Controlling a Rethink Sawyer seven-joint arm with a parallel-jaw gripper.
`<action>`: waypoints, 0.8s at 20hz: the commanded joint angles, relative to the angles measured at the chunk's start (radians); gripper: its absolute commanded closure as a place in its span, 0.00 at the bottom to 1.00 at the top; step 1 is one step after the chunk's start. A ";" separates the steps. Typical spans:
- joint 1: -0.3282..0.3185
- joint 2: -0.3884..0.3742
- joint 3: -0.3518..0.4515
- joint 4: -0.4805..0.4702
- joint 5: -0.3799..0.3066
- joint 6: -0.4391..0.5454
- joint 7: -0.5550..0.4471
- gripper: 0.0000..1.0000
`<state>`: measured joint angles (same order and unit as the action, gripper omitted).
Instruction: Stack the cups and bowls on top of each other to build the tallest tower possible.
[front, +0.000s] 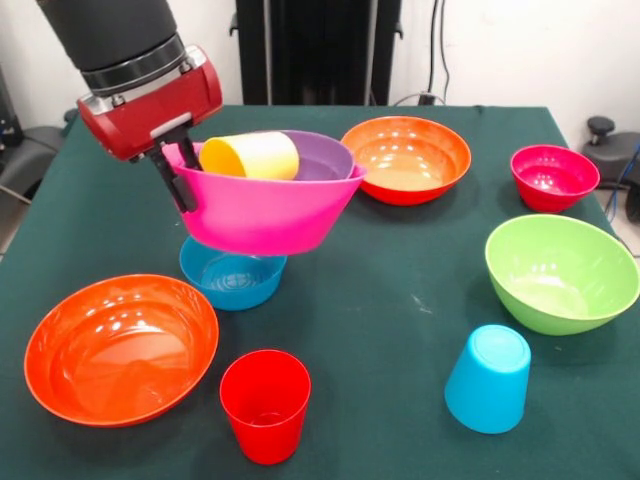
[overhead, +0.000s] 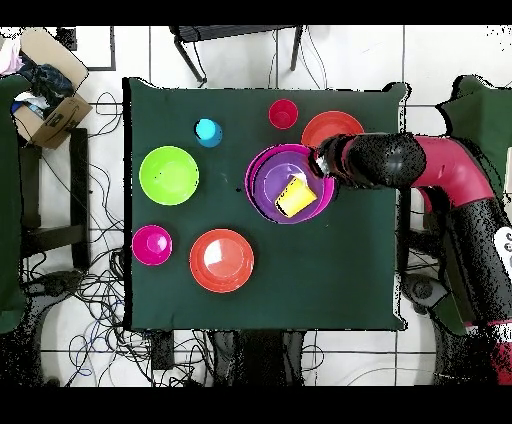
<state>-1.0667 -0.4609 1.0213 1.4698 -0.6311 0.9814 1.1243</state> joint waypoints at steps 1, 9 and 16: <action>0.040 0.030 -0.026 -0.104 -0.023 0.127 -0.345 1.00; 0.026 -0.038 0.005 -0.003 0.027 0.148 -0.302 1.00; 0.024 -0.152 0.018 0.214 0.071 0.095 -0.108 1.00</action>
<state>-1.0773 -0.4909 1.0229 1.4979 -0.6144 0.9851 1.0881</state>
